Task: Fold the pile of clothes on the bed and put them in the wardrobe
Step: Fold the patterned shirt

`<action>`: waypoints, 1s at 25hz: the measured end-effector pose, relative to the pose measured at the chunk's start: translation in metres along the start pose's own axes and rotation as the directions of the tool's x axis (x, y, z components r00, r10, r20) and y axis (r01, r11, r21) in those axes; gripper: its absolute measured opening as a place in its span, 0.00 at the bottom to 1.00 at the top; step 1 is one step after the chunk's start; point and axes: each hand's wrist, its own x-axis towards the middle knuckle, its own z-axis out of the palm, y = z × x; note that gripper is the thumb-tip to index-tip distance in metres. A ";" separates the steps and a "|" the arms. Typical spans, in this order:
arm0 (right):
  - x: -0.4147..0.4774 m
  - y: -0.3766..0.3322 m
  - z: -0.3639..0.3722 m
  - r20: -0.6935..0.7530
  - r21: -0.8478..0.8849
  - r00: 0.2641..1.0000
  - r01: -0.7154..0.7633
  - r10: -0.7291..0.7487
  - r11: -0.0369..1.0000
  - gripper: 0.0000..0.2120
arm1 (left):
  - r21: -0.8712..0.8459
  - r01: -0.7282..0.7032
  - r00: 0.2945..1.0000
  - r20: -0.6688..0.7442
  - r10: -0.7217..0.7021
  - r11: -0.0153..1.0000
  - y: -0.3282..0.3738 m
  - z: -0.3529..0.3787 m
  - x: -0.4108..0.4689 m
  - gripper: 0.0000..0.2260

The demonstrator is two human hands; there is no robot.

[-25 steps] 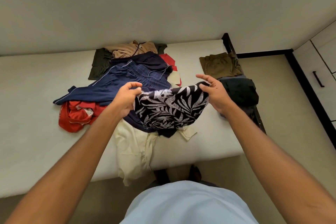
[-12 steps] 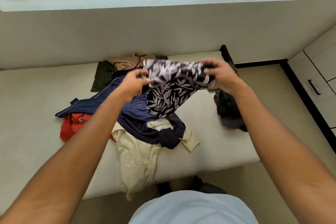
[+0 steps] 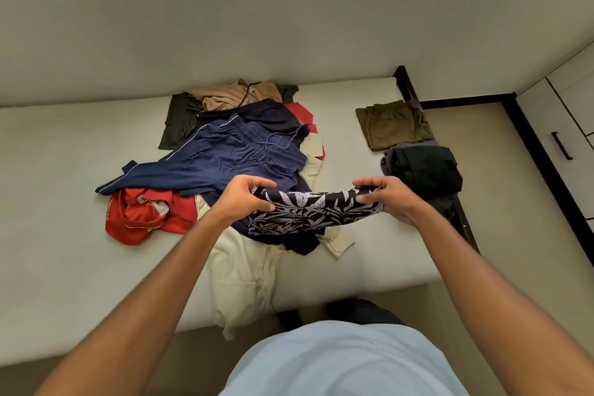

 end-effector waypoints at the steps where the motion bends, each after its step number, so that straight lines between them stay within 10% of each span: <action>1: -0.001 0.001 -0.003 0.038 -0.108 0.999 0.010 -0.006 0.994 0.22 | 0.112 -0.017 1.000 0.014 0.016 0.994 -0.001 0.004 0.001 0.20; 6: 0.024 -0.020 -0.019 0.002 -0.458 0.992 0.112 -0.124 0.882 0.17 | 0.414 -0.122 0.983 -0.075 0.168 0.902 0.039 0.012 0.012 0.07; 13: 0.081 -0.120 -0.073 -0.133 0.227 0.933 0.358 -0.336 0.906 0.16 | -0.318 -0.177 0.895 -0.445 0.019 0.931 0.122 -0.022 0.089 0.06; 20: 0.117 -0.207 -0.120 -0.232 -0.047 0.814 0.537 -0.532 0.842 0.10 | -0.331 -0.308 0.821 -0.566 0.074 0.892 0.207 -0.026 0.120 0.04; 25: 0.101 -0.146 -0.144 -0.227 -0.060 0.877 0.421 -0.424 0.905 0.09 | -0.296 -0.253 0.866 -0.494 0.079 0.921 0.180 0.025 0.113 0.05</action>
